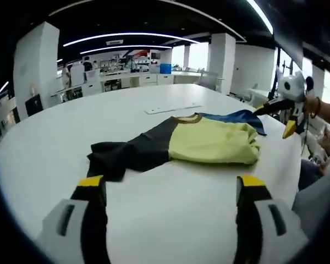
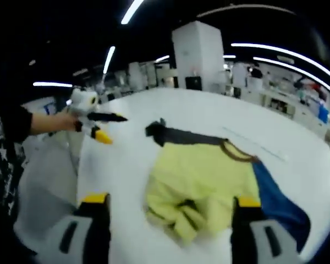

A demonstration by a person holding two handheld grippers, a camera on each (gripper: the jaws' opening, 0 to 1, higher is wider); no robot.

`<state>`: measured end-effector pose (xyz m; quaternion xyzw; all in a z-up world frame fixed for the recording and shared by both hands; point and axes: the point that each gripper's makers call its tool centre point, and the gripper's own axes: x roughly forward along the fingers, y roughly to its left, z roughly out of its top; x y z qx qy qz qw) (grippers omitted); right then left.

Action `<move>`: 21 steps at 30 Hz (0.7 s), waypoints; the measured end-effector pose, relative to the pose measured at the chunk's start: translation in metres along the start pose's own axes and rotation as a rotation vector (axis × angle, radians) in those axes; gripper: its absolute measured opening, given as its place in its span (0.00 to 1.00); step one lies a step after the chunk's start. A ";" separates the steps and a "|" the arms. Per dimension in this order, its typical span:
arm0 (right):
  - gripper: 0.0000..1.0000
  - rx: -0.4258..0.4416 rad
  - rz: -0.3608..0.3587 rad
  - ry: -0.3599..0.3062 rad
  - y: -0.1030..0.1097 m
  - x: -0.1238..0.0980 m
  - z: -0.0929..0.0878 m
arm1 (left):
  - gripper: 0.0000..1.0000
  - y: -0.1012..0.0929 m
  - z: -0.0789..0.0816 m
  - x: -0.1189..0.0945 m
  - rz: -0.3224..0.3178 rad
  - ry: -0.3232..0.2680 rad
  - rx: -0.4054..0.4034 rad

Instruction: Fold the garment on the visible template until the final outline fits inside the template.

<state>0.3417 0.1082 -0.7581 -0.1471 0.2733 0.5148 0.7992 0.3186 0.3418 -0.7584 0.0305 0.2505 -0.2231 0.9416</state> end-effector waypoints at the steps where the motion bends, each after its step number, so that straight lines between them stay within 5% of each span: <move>1: 0.88 -0.008 0.001 0.004 0.004 0.002 -0.001 | 0.95 -0.006 -0.002 -0.001 -0.011 -0.002 -0.004; 10: 0.71 -0.012 0.007 -0.033 0.029 0.024 -0.007 | 0.91 -0.035 -0.016 -0.012 -0.032 0.017 -0.029; 21: 0.48 -0.005 -0.017 -0.024 0.019 0.058 -0.036 | 0.90 -0.059 -0.028 -0.016 -0.029 0.034 0.000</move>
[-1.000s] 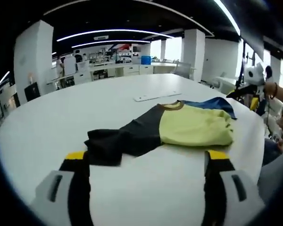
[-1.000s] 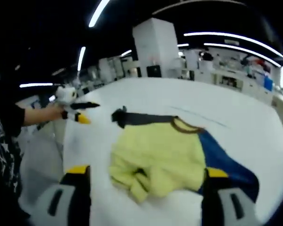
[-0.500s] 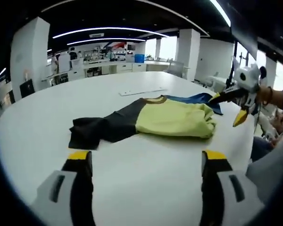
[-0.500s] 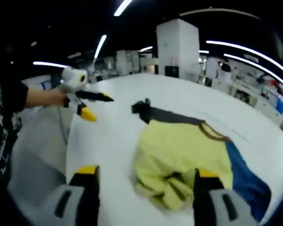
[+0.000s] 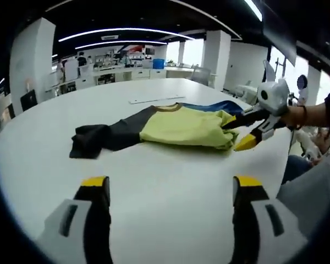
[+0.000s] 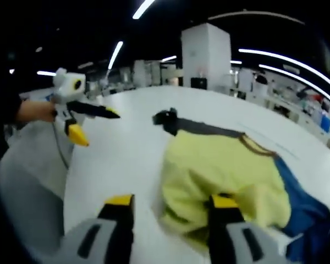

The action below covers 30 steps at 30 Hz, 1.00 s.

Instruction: Fold the garment on the visible template until the final outline fits inside the template.

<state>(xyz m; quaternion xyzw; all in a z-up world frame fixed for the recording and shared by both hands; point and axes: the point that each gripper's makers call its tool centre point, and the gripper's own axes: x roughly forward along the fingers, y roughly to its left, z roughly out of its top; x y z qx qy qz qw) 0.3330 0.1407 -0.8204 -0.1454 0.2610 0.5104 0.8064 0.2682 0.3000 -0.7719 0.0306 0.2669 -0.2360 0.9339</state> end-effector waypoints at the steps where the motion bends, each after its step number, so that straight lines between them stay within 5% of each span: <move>1: 0.46 0.002 -0.002 0.002 -0.001 0.001 -0.001 | 0.90 -0.001 0.001 0.000 0.001 -0.005 0.003; 9: 0.38 -0.024 -0.028 0.051 -0.003 0.015 -0.011 | 0.88 -0.007 -0.004 0.004 -0.003 0.033 0.110; 14: 0.28 -0.013 -0.073 0.111 -0.013 0.018 -0.023 | 0.87 -0.005 -0.007 0.005 -0.010 0.033 0.101; 30: 0.14 0.029 -0.097 0.139 -0.019 0.015 -0.022 | 0.85 -0.007 -0.012 0.008 0.004 0.032 0.081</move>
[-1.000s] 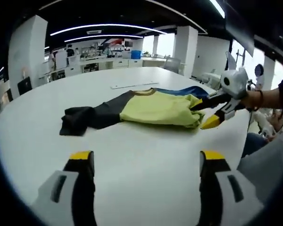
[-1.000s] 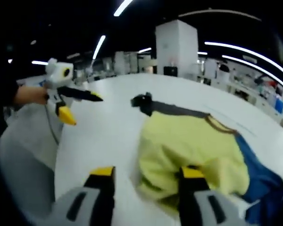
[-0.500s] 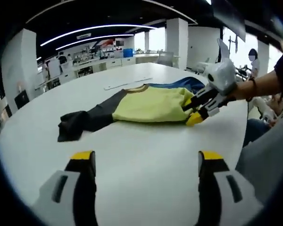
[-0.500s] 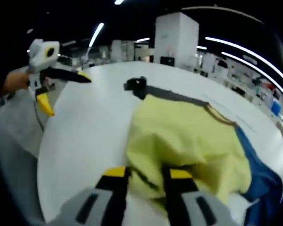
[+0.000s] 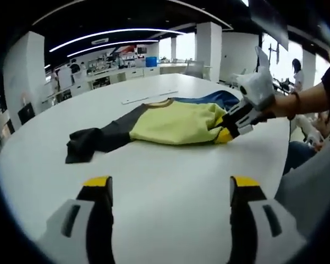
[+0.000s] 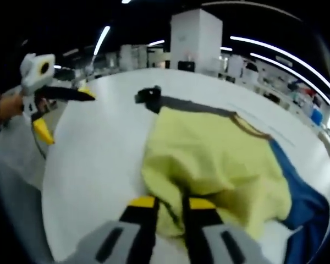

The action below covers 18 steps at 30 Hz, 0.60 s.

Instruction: Fold the garment on the visible template until the final outline fits inside the template.

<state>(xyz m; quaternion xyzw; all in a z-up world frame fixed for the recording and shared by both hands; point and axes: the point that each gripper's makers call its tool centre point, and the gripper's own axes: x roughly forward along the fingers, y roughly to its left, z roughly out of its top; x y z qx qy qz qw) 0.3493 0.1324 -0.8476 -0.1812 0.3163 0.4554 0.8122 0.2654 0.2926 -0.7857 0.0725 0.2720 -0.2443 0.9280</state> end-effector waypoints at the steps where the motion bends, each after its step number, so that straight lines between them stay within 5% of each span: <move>1: 0.13 0.004 0.006 0.007 -0.001 0.000 0.000 | 0.85 -0.001 0.000 0.001 -0.003 0.003 0.003; 13: 0.04 -0.076 0.050 -0.008 -0.004 -0.026 0.040 | 0.81 -0.002 -0.001 0.002 -0.004 0.010 0.007; 18: 0.04 -0.083 0.031 -0.063 -0.015 -0.039 0.071 | 0.81 -0.002 -0.002 0.003 -0.006 0.006 -0.007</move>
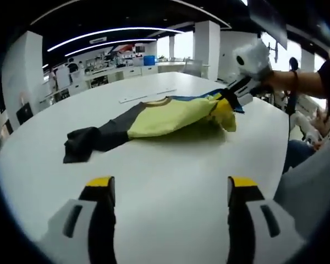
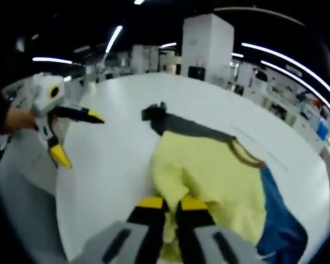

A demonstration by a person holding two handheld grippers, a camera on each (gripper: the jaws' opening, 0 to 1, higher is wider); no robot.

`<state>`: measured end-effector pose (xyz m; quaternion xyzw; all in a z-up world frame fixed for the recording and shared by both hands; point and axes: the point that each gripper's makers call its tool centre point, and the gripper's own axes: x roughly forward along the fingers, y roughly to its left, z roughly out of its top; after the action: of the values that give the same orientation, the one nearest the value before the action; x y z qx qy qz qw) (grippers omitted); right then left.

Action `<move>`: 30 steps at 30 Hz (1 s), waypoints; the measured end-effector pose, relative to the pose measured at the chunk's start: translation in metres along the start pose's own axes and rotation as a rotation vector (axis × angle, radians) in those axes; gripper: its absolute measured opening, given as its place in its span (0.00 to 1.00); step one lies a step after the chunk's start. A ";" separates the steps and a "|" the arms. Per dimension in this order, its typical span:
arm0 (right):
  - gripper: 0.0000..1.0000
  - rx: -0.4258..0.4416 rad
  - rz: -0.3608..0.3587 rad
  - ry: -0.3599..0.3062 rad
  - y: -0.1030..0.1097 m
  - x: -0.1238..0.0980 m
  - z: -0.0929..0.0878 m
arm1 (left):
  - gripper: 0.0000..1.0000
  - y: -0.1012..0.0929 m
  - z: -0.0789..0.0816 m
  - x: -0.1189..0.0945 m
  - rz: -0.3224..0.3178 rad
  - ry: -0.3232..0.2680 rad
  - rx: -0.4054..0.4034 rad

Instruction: Fold the garment on the visible template until the final outline fits inside the template.

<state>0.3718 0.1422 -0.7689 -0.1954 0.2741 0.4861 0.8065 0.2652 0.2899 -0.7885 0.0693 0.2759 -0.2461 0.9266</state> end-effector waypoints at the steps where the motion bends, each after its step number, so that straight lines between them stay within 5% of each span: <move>1: 0.04 0.001 -0.002 -0.007 -0.002 -0.001 0.005 | 0.81 0.000 0.000 0.000 -0.002 -0.001 -0.002; 17: 0.03 0.093 -0.071 -0.065 -0.063 0.011 0.048 | 0.77 0.001 0.001 0.002 -0.003 -0.001 0.002; 30: 0.04 0.081 -0.108 -0.001 -0.099 0.039 0.037 | 0.75 0.003 0.002 0.010 -0.015 0.004 -0.006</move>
<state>0.4840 0.1456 -0.7601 -0.1767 0.2823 0.4305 0.8389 0.2750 0.2875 -0.7920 0.0650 0.2791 -0.2520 0.9243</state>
